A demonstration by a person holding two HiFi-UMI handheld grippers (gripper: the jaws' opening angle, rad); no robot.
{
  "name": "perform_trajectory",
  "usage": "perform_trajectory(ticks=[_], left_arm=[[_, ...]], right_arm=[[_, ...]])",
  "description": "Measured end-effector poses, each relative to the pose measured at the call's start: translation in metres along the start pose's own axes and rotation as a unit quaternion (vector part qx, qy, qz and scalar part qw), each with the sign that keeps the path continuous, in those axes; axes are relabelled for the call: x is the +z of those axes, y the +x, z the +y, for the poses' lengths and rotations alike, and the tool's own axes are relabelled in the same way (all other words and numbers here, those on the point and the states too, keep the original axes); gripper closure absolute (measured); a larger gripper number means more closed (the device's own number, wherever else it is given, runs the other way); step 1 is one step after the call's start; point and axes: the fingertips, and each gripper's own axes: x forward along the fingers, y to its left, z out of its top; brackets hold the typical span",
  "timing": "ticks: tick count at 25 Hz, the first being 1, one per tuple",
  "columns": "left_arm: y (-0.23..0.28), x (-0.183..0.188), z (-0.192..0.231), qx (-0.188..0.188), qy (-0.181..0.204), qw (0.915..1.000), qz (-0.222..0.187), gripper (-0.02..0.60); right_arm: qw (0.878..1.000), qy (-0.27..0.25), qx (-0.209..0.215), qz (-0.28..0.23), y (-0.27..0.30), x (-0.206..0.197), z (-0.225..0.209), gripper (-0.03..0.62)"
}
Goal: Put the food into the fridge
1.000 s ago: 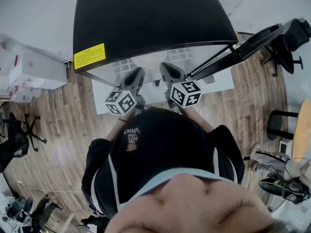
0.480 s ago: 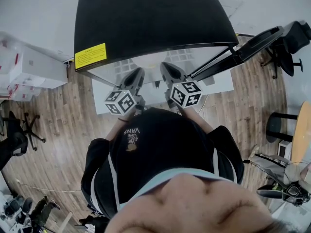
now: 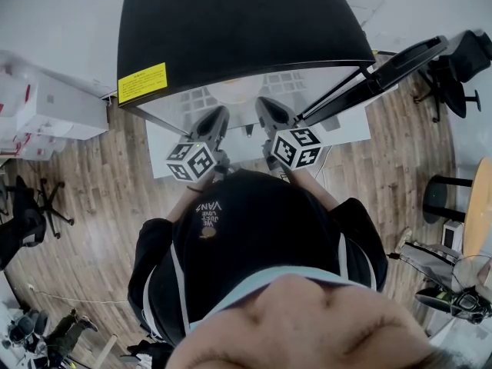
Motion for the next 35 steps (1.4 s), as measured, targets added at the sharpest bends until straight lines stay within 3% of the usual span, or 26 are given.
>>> perform_trajectory(ticks=[24,35], left_arm=[[-0.029,-0.021,-0.032,-0.008,0.018,0.9998,-0.007,0.554],[-0.043,-0.032,-0.044,0.007,0.018,0.9996,-0.018,0.554]], right_arm=[[0.999,0.002,-0.015,-0.030,-0.051,-0.007,0.006,0.582],[1.000,-0.018,0.000,-0.015,-0.070,-0.018,0.012,0.582]])
